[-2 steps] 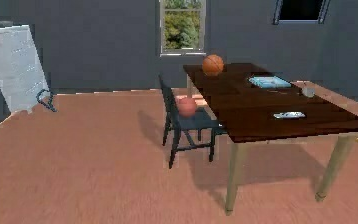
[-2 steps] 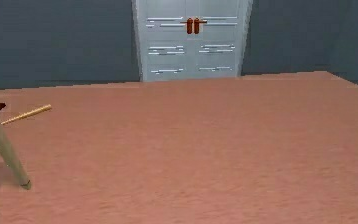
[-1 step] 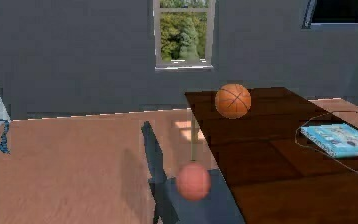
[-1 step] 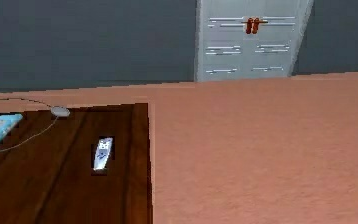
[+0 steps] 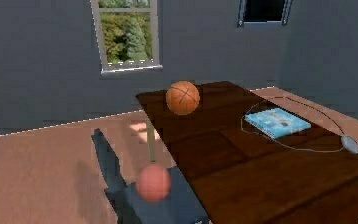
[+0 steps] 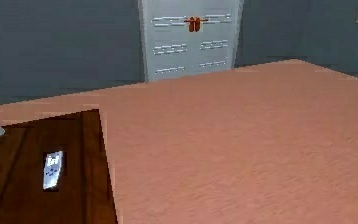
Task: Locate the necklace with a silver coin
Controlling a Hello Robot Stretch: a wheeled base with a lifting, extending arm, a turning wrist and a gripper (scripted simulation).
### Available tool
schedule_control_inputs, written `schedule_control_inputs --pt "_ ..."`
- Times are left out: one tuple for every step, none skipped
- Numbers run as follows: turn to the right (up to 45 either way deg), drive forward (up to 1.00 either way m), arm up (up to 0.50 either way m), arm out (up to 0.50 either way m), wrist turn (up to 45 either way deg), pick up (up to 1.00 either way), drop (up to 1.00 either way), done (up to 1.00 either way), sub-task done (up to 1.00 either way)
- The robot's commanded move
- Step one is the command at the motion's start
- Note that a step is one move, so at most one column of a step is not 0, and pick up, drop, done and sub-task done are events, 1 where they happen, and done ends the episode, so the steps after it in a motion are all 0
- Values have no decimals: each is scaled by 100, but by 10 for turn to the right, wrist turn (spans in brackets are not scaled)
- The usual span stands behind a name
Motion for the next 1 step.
schedule_control_inputs --pt "30 0 0 0 0 0 0 0 0"
